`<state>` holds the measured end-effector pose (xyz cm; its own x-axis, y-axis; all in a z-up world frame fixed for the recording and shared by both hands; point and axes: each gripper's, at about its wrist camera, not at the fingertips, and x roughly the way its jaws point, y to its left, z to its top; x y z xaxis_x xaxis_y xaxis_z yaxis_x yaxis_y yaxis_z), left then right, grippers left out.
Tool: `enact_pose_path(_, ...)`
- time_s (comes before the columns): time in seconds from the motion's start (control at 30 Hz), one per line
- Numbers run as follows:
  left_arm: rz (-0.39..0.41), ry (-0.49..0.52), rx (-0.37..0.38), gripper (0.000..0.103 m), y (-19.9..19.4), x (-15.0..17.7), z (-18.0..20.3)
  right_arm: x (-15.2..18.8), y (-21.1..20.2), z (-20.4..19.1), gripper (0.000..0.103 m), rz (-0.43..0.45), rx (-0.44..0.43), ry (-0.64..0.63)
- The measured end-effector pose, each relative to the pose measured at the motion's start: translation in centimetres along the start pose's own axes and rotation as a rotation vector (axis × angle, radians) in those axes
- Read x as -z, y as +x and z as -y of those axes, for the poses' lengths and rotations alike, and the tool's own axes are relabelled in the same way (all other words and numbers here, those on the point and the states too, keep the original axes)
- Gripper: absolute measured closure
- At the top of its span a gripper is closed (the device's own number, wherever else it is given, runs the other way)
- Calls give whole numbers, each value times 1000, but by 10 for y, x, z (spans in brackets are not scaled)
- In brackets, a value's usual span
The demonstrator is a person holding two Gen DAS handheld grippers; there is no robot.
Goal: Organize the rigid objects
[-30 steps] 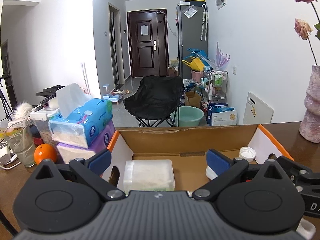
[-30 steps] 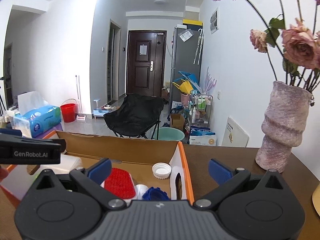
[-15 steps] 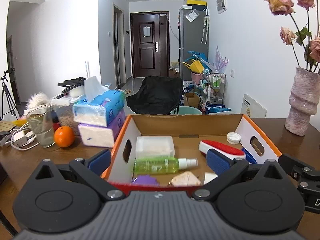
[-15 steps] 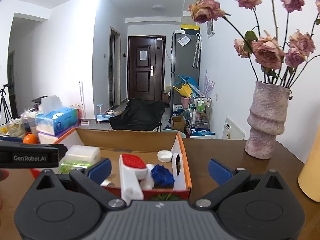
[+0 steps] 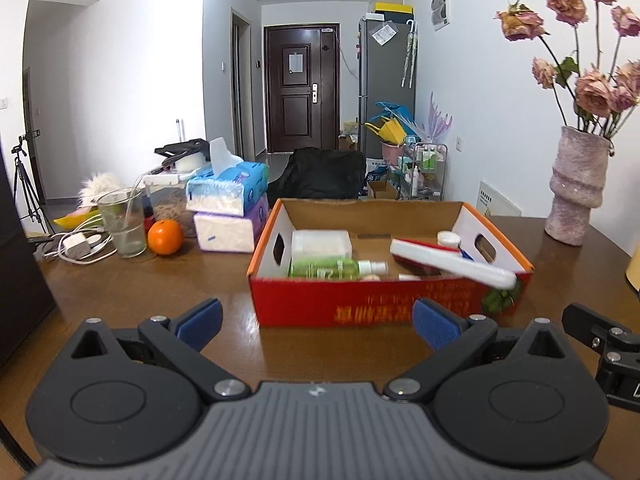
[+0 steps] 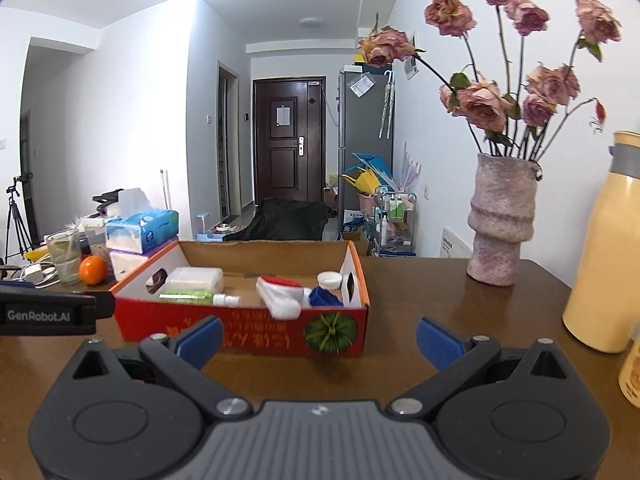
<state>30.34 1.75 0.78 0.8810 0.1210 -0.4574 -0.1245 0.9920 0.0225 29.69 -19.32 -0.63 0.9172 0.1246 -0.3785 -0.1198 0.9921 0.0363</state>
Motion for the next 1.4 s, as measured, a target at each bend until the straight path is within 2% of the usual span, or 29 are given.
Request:
enact_pose_path(0.43,-27,9,1,0,-67,57,12,52,-68,14,0,-25,3,17)
enact_pose_path(1.07,19,2,27,0,-179,126,21,104,-189,21,0,50,18,9)
enact_pose_path(1.4,62,0,36,0,-235,150,16,122,-251,16,0,105,26,13)
